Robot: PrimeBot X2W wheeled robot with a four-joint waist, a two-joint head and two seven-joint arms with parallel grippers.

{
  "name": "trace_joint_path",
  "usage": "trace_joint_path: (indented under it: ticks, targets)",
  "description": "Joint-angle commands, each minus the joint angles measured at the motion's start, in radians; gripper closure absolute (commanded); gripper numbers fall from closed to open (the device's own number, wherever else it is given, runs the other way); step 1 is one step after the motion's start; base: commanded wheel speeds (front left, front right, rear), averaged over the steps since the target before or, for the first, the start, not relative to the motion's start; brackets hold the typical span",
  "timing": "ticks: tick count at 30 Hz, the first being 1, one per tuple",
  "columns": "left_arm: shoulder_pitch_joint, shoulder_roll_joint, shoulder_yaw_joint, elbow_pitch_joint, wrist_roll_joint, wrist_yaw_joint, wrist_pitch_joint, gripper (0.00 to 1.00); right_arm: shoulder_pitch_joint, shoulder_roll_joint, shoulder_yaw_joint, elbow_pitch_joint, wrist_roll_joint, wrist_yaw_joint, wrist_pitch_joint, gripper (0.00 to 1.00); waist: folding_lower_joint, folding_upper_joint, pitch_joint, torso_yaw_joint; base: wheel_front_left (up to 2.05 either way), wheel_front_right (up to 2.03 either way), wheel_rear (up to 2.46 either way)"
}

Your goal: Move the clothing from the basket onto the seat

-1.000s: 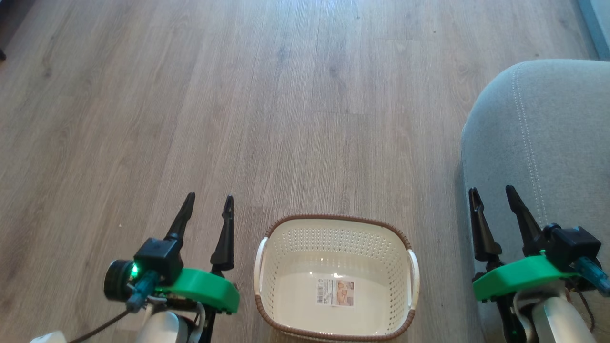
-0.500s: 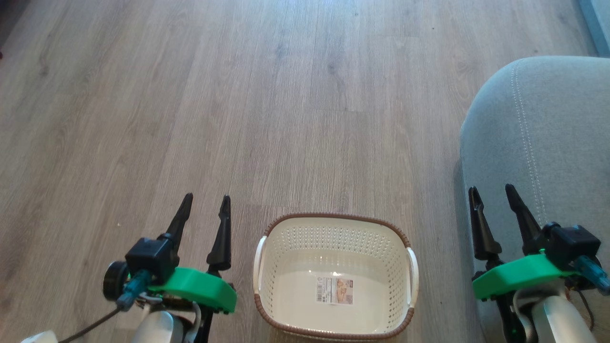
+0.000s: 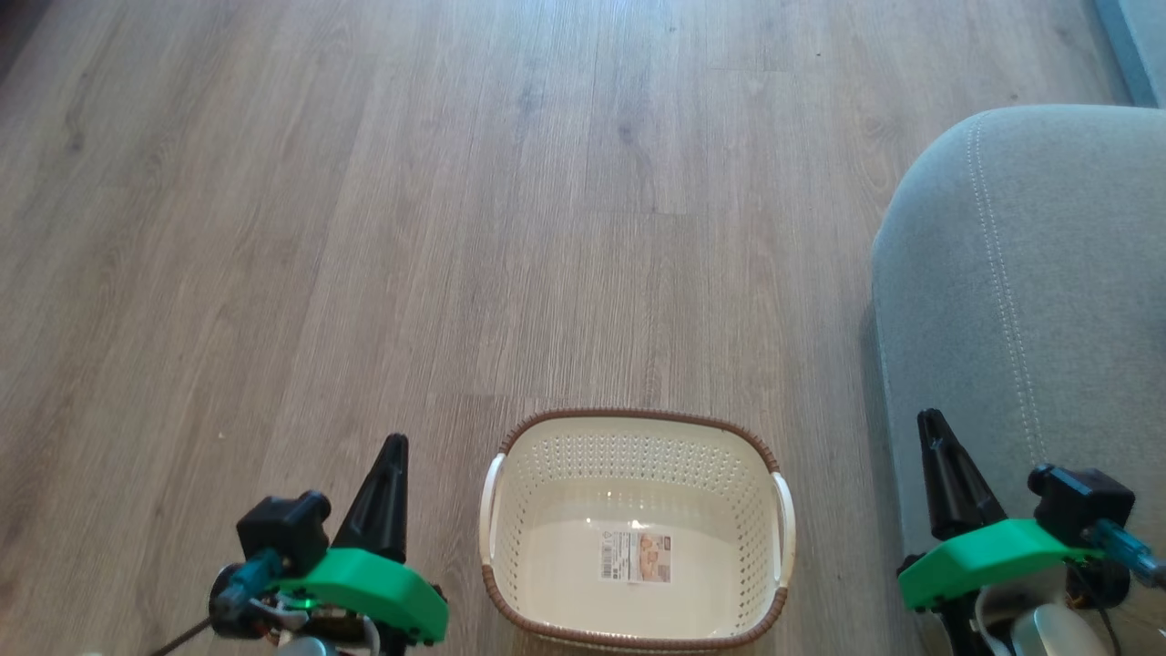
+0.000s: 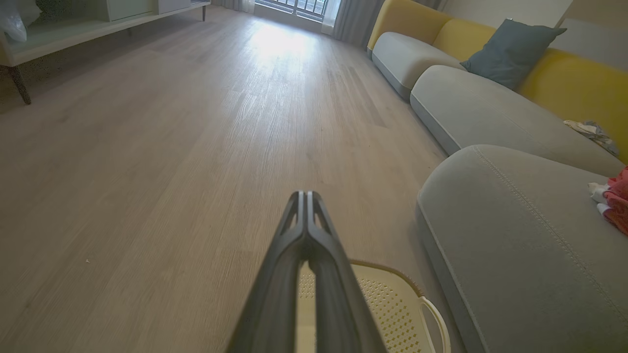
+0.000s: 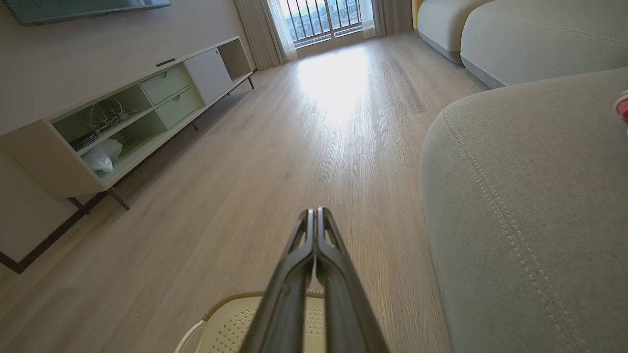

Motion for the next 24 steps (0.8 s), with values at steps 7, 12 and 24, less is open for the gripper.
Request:
trace_joint_path:
  ticks: [7, 12, 24]
  targets:
    - [-0.048, 0.007, 0.026, -0.024, -0.091, -0.016, 0.016, 1.0, -0.037, -0.003, -0.017, -0.034, 0.084, 0.0, 0.023, 1.0, 0.0, 0.0, -0.002, -0.007, 0.0, 0.0, 0.0]
    - [-0.051, 0.01, 0.036, -0.02, -0.148, -0.024, 0.027, 1.0, -0.04, 0.0, -0.023, -0.034, 0.137, 0.0, 0.038, 1.0, 0.0, 0.0, -0.004, -0.012, 0.0, 0.0, 0.0]
    - [-0.059, 0.016, 0.063, -0.012, -0.295, -0.045, 0.059, 1.0, -0.048, 0.006, -0.037, -0.035, 0.274, 0.0, 0.076, 1.0, 0.0, 0.0, -0.008, -0.026, 0.0, 0.0, 0.0]
